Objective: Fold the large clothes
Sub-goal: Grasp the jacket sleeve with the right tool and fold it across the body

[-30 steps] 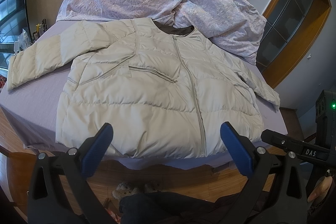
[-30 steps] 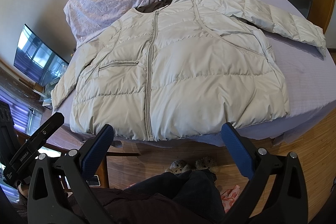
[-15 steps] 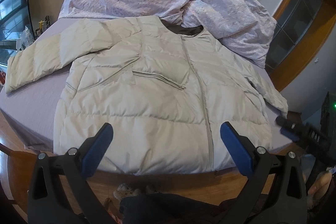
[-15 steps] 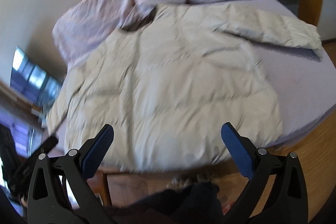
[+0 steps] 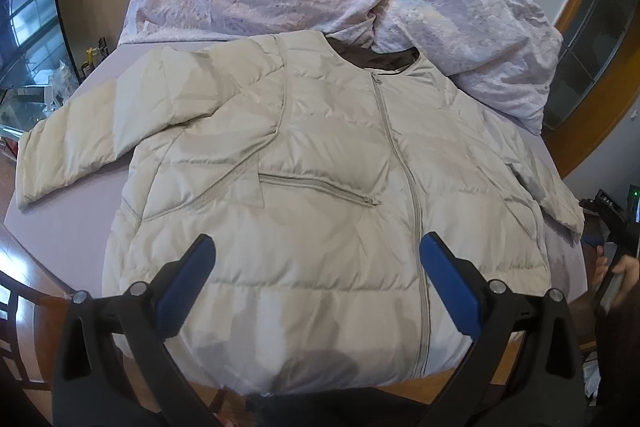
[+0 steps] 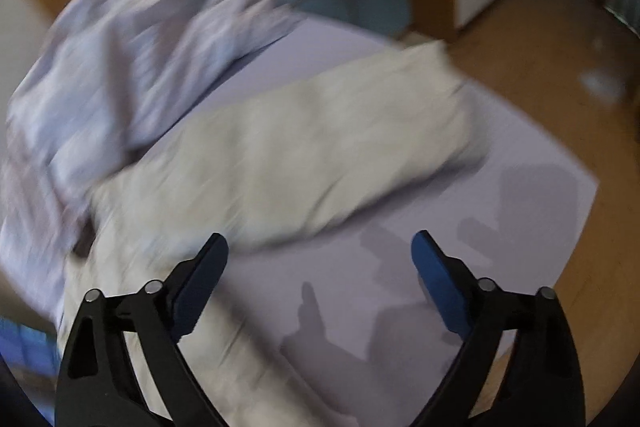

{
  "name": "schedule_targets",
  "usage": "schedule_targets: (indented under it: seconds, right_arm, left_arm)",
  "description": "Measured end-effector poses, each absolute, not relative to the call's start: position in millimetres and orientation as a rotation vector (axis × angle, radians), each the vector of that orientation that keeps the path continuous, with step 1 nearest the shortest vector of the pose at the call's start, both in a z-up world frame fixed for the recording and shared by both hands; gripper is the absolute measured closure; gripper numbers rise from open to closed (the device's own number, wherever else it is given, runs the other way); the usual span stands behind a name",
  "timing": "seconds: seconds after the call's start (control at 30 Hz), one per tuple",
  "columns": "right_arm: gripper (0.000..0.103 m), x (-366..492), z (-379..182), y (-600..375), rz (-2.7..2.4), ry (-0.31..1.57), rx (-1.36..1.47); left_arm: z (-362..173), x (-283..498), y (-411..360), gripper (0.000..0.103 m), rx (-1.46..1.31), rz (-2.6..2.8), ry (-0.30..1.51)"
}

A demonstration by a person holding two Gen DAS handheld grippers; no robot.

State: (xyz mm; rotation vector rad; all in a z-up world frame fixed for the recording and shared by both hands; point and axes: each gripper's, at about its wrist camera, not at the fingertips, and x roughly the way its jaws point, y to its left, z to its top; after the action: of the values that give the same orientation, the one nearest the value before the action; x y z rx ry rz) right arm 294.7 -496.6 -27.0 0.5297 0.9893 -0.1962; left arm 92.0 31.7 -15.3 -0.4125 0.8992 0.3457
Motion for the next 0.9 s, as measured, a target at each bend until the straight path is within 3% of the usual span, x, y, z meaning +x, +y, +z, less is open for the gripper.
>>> schedule_targets:
  seconds: [0.4, 0.57, 0.7, 0.87, 0.9]
  right_arm:
    - [0.024, 348, -85, -596, -0.356, 1.078, 0.700]
    - [0.045, 362, -100, -590, -0.305, 1.105, 0.734]
    - [0.052, 375, -100, -579, -0.281, 1.124, 0.669]
    - [0.084, 384, -98, -569, -0.233, 1.136, 0.660]
    - [0.086, 385, -92, -565, -0.225, 1.126, 0.646]
  left_arm:
    - [-22, 111, 27, 0.002, -0.461, 0.383, 0.954]
    - [-20, 114, 24, 0.002, -0.460, 0.389, 0.955]
    - [-20, 115, 24, 0.002, -0.457, 0.388, 0.959]
    - [-19, 118, 25, 0.002, -0.459, 0.386, 0.963]
    - [-19, 118, 26, 0.002, -0.457, 0.386, 0.963]
